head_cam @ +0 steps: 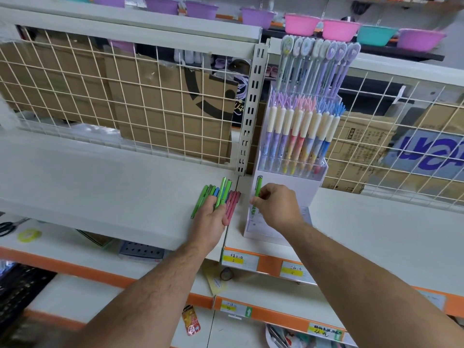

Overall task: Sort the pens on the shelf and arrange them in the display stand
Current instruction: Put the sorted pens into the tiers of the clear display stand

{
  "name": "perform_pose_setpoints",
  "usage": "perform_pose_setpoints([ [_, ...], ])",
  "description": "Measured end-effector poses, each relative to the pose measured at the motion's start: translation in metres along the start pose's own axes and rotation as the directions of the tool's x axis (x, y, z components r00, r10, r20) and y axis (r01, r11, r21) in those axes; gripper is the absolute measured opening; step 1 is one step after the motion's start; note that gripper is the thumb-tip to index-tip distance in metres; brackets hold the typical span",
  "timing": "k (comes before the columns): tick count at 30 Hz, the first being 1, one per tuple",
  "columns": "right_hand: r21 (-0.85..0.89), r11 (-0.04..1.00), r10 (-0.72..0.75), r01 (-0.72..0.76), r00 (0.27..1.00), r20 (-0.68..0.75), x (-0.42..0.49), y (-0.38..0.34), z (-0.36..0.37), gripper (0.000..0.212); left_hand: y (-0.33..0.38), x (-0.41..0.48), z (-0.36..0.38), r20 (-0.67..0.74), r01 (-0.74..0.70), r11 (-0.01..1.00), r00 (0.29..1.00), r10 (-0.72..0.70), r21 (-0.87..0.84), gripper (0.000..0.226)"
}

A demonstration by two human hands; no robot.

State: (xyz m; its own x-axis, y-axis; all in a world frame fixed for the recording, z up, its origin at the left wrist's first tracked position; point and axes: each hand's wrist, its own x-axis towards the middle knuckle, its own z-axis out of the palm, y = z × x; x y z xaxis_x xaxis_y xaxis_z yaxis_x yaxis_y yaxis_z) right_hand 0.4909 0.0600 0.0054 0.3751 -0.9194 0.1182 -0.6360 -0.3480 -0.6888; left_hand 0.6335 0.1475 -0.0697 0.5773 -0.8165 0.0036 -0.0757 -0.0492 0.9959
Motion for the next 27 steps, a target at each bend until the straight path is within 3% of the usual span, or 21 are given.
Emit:
perform_pose_setpoints([
  [8, 0.007, 1.0, -0.008, 0.008, 1.0, -0.03, -0.004, -0.002, 0.001, 0.021, 0.006, -0.004, -0.001, 0.014, 0.02, 1.0, 1.0, -0.02, -0.006, 0.017],
  [13, 0.137, 0.99, 0.06, -0.04, 0.988, -0.141, -0.021, -0.003, -0.001, 0.019, 0.013, -0.008, -0.003, 0.034, 0.045, 0.998, 0.999, -0.043, -0.047, 0.023],
  [19, 0.185, 0.982, 0.03, -0.032, 0.999, 0.015, -0.043, -0.018, 0.029, 0.016, 0.023, -0.012, -0.005, 0.085, 0.117, 0.97, 0.991, -0.1, -0.213, 0.044],
  [27, 0.31, 0.942, 0.157, -0.131, 0.986, -0.059, -0.039, -0.04, 0.047, 0.028, 0.03, -0.019, -0.013, 0.196, 0.101, 0.976, 0.979, -0.062, -0.195, 0.049],
])
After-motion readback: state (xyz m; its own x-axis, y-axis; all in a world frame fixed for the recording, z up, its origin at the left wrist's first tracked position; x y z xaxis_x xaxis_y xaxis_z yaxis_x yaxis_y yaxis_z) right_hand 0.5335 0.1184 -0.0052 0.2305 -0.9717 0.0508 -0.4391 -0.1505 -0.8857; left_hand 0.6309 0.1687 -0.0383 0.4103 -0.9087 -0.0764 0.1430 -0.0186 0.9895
